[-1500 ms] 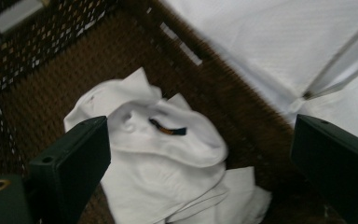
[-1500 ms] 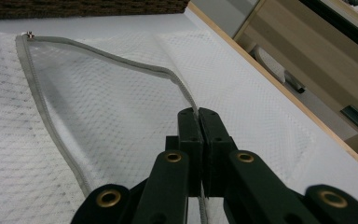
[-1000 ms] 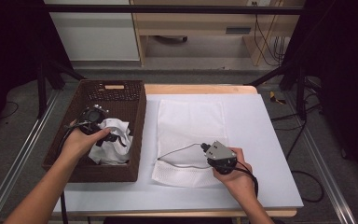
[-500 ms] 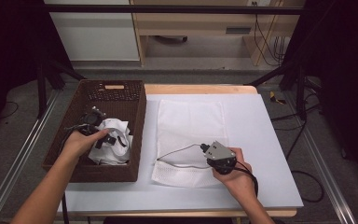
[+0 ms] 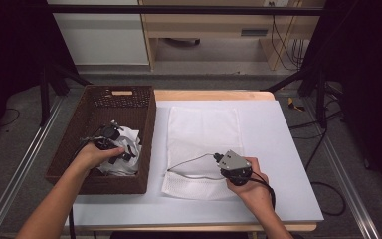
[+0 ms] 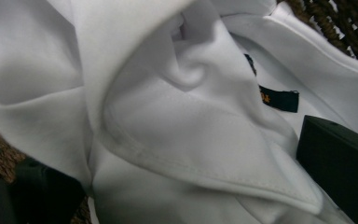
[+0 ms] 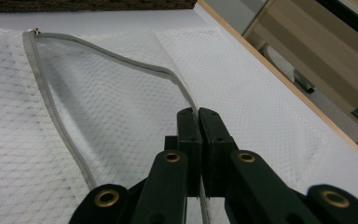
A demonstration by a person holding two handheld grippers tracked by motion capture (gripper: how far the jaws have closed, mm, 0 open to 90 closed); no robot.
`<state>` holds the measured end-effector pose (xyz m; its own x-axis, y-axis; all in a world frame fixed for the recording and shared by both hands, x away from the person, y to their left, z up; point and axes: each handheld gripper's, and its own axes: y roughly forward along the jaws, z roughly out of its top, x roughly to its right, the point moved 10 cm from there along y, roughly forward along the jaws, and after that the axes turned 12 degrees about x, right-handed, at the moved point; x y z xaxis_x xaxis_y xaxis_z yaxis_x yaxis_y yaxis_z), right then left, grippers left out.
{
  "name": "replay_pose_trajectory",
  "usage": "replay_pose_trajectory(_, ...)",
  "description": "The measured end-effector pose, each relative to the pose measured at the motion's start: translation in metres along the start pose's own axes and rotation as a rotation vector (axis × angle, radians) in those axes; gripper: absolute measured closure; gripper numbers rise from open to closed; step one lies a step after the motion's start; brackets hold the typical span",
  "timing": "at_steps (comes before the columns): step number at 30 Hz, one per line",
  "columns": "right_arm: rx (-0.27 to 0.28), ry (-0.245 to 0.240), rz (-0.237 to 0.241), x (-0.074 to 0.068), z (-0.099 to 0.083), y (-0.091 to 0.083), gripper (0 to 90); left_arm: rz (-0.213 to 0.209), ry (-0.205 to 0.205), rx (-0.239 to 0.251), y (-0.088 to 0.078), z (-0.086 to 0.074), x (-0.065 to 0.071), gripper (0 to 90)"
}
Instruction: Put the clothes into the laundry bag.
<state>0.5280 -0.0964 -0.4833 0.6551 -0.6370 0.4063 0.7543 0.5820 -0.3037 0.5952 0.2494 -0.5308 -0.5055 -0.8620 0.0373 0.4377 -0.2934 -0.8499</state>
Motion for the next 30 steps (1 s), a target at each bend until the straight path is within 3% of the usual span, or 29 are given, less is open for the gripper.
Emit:
replay_pose_trajectory(3,-0.001,-0.002,0.002,0.0,0.0,0.0,88.1,0.031,-0.034,-0.021,0.001,-0.004,-0.01,0.0)
replay_pose_trajectory(7,-0.002,-0.002,0.004,-0.001,0.0,0.001,88.0,0.032,-0.076,-0.035,0.005,-0.008,-0.015,0.0)
replay_pose_trajectory(11,-0.002,0.0,0.004,-0.001,0.0,0.001,88.1,0.016,-0.078,-0.036,0.007,-0.007,-0.012,0.0)
replay_pose_trajectory(13,-0.002,-0.001,0.005,-0.001,0.0,0.001,88.0,0.006,-0.068,-0.031,0.008,-0.006,-0.009,0.1)
replay_pose_trajectory(15,-0.003,-0.001,0.006,-0.001,0.0,0.002,88.0,0.023,-0.035,-0.032,0.008,-0.007,-0.01,1.6)
replay_pose_trajectory(19,-0.005,-0.004,0.007,-0.001,0.0,0.003,88.0,0.034,-0.026,-0.032,0.006,-0.006,-0.011,13.5)
replay_pose_trajectory(24,-0.003,-0.001,0.008,-0.002,0.0,0.002,88.1,0.037,0.023,-0.043,0.001,-0.002,-0.006,35.7)
replay_pose_trajectory(30,-0.001,-0.007,0.012,-0.002,0.001,0.001,88.3,0.023,0.036,-0.022,-0.002,0.003,-0.004,61.7)
